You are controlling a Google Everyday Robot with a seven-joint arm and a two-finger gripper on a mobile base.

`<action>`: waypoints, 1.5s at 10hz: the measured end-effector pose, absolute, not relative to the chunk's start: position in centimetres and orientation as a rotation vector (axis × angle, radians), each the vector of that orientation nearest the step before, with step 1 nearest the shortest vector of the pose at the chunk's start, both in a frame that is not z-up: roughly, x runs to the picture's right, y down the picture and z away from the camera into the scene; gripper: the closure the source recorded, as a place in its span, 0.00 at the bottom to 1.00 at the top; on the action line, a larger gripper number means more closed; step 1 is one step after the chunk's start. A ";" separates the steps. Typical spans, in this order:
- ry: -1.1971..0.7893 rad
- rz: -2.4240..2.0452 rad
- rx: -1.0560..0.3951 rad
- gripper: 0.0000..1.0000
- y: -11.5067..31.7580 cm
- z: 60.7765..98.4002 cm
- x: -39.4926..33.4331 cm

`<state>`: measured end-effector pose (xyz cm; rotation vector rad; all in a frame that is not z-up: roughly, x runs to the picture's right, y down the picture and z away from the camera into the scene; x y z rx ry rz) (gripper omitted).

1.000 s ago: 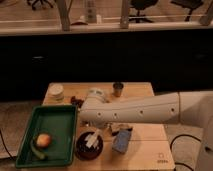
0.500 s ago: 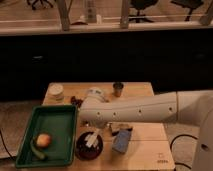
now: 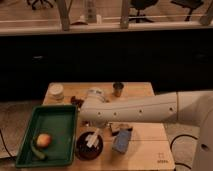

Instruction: Wipe purple bowl with brush

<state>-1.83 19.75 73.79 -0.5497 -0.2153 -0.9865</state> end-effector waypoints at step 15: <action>-0.291 -1.160 -0.593 1.00 23.2 72.6 -5.5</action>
